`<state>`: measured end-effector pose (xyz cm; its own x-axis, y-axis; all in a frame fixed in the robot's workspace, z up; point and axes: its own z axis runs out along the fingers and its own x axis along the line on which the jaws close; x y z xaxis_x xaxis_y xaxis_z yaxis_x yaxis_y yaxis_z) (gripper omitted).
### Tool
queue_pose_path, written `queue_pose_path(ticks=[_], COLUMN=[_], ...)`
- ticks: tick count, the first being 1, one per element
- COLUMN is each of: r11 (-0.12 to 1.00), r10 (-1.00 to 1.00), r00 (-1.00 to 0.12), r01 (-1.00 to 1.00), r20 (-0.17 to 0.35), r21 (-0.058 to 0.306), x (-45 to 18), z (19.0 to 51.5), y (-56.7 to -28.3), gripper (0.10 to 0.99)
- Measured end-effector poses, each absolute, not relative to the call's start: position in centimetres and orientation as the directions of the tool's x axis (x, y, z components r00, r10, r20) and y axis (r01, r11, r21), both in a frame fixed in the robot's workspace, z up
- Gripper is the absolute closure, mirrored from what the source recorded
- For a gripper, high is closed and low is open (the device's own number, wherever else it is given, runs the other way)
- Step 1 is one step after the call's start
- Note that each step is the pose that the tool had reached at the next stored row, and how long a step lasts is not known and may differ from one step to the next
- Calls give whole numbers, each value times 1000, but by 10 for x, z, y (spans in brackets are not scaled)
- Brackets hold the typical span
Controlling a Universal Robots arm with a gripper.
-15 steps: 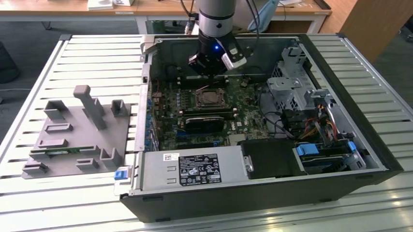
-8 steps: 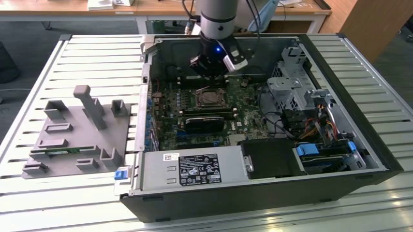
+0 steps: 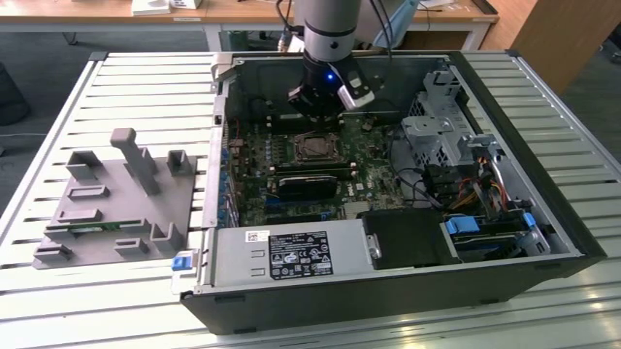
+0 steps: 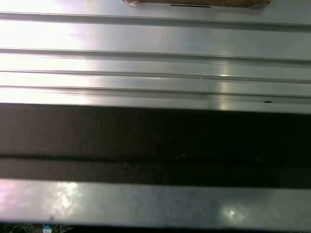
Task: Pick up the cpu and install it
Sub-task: 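Install the first cpu locking lever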
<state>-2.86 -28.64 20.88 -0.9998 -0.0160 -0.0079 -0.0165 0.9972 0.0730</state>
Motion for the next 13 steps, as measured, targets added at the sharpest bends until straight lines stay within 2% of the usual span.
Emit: queue_pose_path(ticks=[13], r11=[997], r10=[-16], r00=[-1000], r01=[-17], r20=[-8], r21=[73], x=[-26], z=[205], y=[-286], gripper=[980])
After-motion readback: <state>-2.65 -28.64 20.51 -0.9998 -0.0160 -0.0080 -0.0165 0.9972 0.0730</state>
